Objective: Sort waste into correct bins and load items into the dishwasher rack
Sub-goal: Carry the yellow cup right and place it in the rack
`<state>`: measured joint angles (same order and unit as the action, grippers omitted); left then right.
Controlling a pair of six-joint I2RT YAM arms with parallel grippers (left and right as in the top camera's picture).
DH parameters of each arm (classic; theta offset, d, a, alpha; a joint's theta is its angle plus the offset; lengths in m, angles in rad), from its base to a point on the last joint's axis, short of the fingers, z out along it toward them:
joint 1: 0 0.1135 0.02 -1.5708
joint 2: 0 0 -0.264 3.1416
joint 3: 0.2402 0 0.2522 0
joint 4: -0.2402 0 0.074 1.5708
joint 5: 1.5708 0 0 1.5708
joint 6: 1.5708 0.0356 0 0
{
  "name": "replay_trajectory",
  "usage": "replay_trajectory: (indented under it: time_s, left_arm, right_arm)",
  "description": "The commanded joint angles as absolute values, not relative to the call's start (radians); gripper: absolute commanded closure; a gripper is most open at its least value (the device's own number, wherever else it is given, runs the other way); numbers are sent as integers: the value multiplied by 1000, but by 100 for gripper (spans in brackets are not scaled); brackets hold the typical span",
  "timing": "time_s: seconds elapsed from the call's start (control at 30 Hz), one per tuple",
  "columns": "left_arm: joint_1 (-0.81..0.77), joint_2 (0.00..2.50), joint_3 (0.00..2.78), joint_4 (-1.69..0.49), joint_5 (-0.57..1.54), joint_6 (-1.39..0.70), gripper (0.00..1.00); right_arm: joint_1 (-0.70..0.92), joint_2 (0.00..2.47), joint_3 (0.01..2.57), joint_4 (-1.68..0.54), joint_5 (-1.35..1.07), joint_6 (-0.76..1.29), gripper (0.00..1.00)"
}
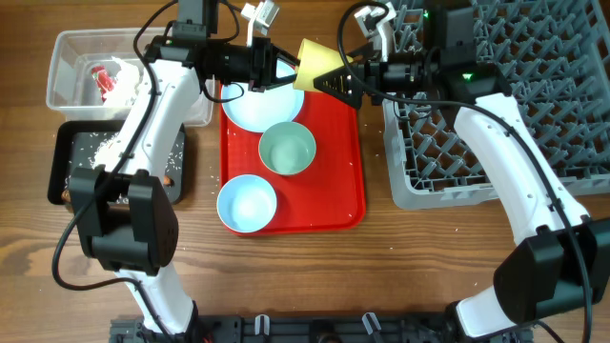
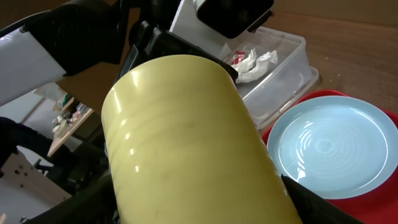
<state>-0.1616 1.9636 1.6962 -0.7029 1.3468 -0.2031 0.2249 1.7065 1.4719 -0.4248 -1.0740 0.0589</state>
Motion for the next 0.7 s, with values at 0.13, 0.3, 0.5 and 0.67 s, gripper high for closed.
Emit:
replay_trajectory:
  time_s: [0.13,0.3,0.5,0.67]
  left_arm:
    - [-152,1966,1706,-706,1262,-187,72]
    - [-152,1966,1706,-714,1210,-186,71]
    - [-152,1966,1706,-825,931,-186,68]
    - [-155,1966,1706,-939,657,-186,69]
  right_arm:
    - [173,1708,1464,-436,-1067,109,32]
    - [131,1682,1464,-458,-1069,107,33]
    - [79,1606,1503,-724,-750,109,33]
    - [-13,1534,1650,-1135,-359,115,32]
